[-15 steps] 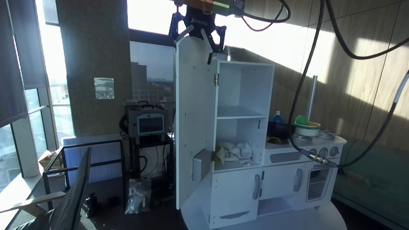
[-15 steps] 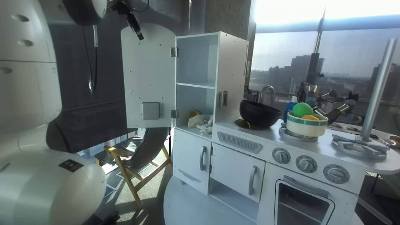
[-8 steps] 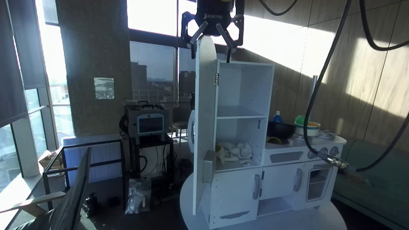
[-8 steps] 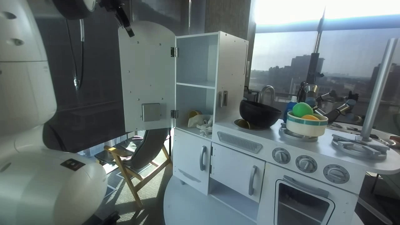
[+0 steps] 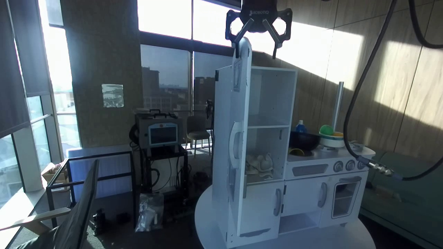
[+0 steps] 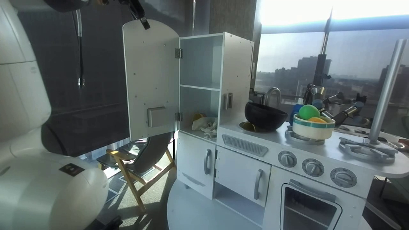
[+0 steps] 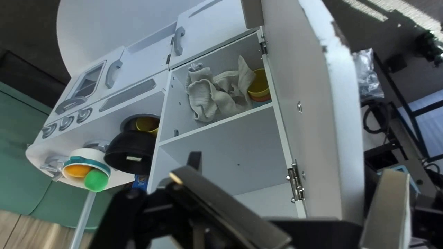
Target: Close the top cupboard then open the bottom cupboard
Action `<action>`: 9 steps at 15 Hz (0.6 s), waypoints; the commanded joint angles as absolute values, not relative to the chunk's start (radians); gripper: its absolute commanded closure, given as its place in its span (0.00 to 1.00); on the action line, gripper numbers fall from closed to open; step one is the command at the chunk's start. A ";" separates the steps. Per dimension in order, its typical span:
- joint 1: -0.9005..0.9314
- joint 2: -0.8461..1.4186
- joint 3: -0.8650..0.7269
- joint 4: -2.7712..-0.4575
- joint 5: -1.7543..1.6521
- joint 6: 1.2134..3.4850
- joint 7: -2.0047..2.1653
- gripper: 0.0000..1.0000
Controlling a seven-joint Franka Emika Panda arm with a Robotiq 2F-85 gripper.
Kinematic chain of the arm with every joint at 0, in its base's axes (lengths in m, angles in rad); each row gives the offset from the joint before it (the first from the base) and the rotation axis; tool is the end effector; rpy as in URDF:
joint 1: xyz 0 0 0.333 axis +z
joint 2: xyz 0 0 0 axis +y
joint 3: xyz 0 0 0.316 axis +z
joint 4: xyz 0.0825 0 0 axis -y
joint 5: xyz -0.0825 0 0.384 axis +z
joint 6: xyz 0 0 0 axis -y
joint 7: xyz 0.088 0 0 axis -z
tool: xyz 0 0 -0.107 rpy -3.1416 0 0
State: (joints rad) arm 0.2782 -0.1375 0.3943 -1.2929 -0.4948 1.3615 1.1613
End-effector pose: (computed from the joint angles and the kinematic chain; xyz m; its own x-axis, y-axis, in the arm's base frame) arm 0.3842 0.2615 0.8121 0.6772 -0.5096 0.5308 -0.5953 -0.8034 -0.0119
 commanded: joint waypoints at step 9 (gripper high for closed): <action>0.209 -0.230 0.344 -1.389 -0.631 1.226 1.109 0.00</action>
